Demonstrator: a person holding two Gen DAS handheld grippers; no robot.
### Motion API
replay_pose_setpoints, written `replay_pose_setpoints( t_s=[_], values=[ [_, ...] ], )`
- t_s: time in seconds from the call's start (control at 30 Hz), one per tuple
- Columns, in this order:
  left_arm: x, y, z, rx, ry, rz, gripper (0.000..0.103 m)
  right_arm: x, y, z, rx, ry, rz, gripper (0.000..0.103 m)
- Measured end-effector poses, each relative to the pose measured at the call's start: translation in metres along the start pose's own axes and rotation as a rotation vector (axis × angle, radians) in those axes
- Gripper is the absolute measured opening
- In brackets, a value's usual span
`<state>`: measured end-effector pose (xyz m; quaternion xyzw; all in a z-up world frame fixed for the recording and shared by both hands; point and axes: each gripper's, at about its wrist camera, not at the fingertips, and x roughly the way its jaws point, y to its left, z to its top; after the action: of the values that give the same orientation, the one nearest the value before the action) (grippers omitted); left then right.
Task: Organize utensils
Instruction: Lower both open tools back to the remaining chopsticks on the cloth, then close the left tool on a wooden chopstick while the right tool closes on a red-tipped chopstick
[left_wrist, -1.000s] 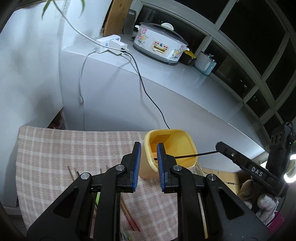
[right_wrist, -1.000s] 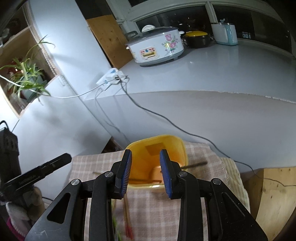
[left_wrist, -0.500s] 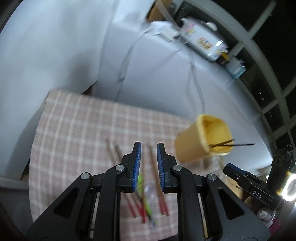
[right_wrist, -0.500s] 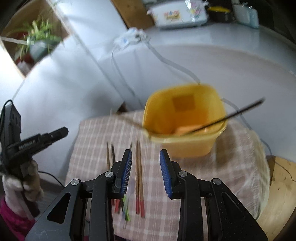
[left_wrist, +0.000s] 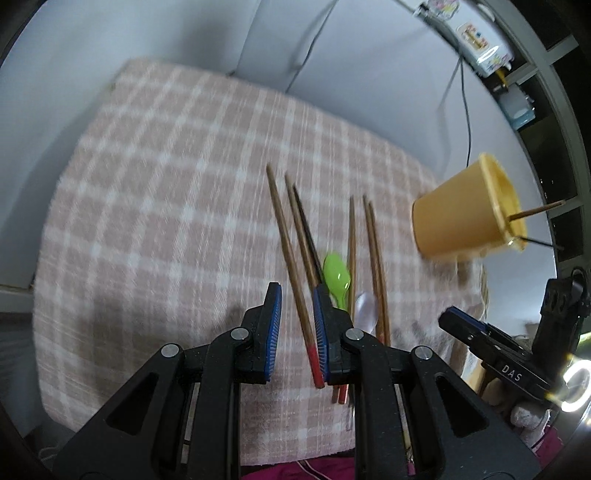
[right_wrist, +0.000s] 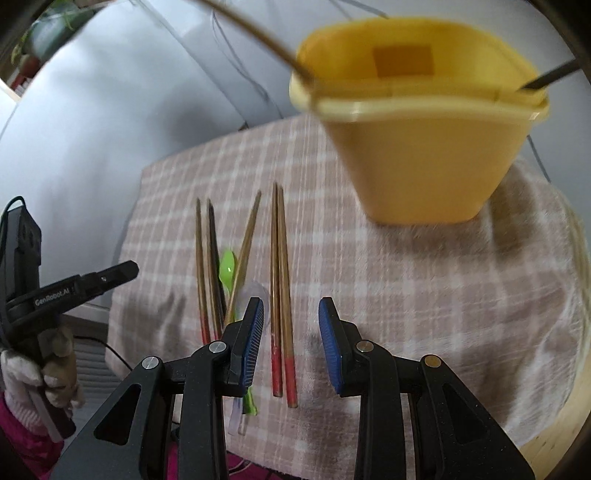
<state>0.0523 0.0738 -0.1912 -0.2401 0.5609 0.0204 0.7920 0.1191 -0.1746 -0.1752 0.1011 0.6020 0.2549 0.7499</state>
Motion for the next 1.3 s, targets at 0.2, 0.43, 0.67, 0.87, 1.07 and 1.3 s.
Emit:
replay_pose_setpoints(
  t_s=[0.2, 0.43, 0.67, 0.87, 1.07, 1.3],
  values=[
    [0.023, -0.006, 0.001, 0.015, 0.041, 0.012, 0.015, 0.027, 0.009, -0.006, -0.031, 0.035, -0.019, 0.024],
    [0.043, -0.010, 0.008, 0.035, 0.054, 0.015, 0.015, 0.046, 0.012, -0.003, -0.057, 0.052, -0.072, 0.016],
    [0.059, -0.011, 0.017, 0.036, 0.056, 0.039, 0.015, 0.056, 0.013, 0.003, -0.062, 0.061, -0.095, 0.013],
    [0.069, -0.011, 0.024, 0.038, 0.059, 0.056, 0.015, 0.062, 0.019, 0.007, -0.073, 0.063, -0.098, 0.012],
    [0.077, -0.010, 0.030, 0.041, 0.065, 0.077, 0.015, 0.073, 0.023, 0.013, -0.081, 0.069, -0.110, 0.011],
    [0.089, -0.013, 0.036, 0.054, 0.069, 0.089, 0.015, 0.081, 0.025, 0.015, -0.088, 0.074, -0.125, 0.011]
  ],
)
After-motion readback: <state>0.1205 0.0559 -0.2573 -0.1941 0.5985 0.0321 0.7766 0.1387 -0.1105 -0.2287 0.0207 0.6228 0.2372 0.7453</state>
